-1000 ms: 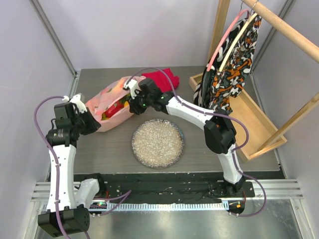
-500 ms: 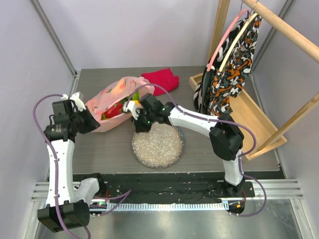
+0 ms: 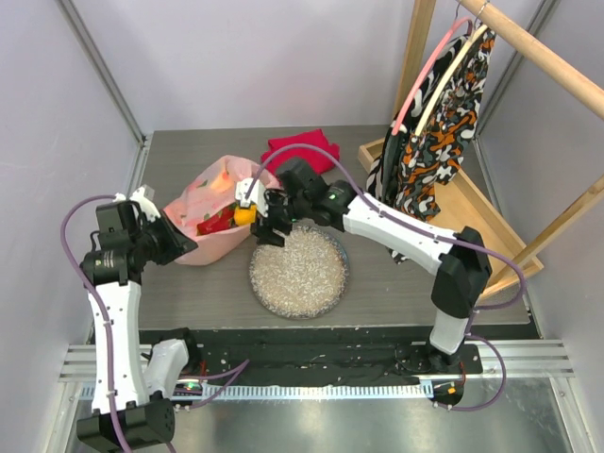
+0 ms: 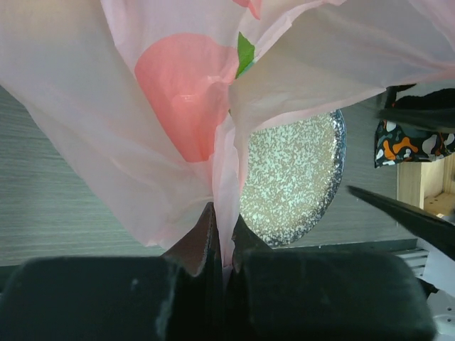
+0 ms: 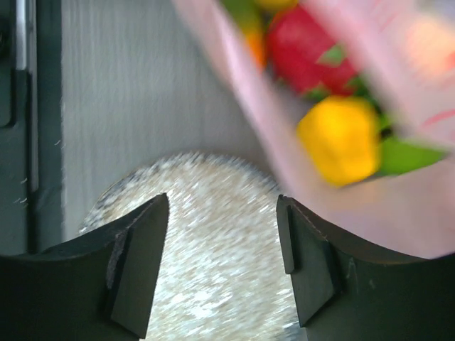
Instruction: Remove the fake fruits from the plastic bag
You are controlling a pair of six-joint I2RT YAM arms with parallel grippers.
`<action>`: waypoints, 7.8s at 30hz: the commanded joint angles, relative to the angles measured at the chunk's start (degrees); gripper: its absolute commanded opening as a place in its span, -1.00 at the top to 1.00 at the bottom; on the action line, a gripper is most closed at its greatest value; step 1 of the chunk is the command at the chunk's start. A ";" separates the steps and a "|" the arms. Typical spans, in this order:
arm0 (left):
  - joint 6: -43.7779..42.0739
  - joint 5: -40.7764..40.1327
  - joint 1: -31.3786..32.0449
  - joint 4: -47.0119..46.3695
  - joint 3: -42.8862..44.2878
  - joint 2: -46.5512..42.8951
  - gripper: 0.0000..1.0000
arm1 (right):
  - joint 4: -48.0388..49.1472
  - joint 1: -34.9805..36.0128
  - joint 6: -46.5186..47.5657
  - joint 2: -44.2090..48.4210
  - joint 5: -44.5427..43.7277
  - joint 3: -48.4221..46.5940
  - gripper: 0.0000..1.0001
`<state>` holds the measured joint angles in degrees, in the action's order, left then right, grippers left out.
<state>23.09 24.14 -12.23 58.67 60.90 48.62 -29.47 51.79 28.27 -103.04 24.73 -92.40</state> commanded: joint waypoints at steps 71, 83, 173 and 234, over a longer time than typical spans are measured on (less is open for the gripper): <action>-5.78 2.14 -2.10 5.57 -4.39 -1.42 0.97 | 8.29 3.05 -0.50 -24.75 -18.49 -13.69 -0.60; -5.34 2.93 -2.27 2.77 -4.13 -0.02 0.96 | 10.40 2.62 -1.11 -16.24 -14.03 -12.90 0.62; -16.76 10.57 -2.80 19.64 3.61 -7.31 1.00 | 2.23 7.53 25.33 -32.56 -16.29 -23.70 -0.21; -21.51 27.89 -0.87 20.87 4.13 -3.71 0.92 | -14.82 -0.72 -1.11 -38.64 -25.88 -41.99 -0.68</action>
<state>1.26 48.71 -13.19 76.16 65.56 46.02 -38.13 50.52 28.45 -140.86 -1.32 -132.16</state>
